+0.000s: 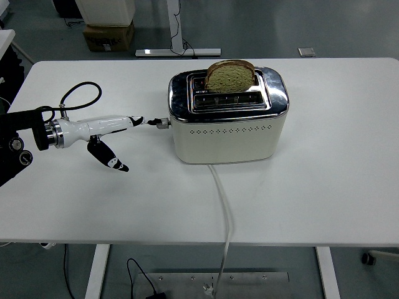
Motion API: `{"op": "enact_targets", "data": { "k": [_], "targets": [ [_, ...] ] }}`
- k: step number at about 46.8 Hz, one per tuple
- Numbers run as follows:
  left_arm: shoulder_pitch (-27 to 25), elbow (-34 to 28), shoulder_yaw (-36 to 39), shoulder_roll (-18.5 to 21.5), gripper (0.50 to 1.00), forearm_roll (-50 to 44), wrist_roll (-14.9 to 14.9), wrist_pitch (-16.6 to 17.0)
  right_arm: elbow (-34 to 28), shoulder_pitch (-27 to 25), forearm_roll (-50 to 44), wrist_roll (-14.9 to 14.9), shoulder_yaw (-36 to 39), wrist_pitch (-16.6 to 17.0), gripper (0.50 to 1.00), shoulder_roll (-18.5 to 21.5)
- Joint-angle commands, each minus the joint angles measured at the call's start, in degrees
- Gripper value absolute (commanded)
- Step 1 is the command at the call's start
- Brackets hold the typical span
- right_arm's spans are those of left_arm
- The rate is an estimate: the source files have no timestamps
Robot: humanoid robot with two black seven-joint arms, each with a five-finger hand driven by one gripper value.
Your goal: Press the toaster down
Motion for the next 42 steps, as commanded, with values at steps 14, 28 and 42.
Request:
{"op": "enact_targets", "data": {
  "k": [14, 28, 42],
  "targets": [
    [0.57, 1.68, 0.0, -0.72, 1.0, -0.1, 0.0, 0.08, 0.0, 0.0, 0.01, 0.01, 0.04, 0.0, 0.998, 0.0],
    [0.75, 2.57, 0.97, -2.12, 1.0, -0.28, 0.0, 0.08, 0.0, 0.0, 0.01, 0.01, -0.05, 0.0, 0.998, 0.0],
    [1.01, 3.18, 1.14, -3.0, 1.0, -0.46, 0.0, 0.08, 0.0, 0.0, 0.01, 0.01, -0.05, 0.0, 0.998, 0.0]
  ]
}}
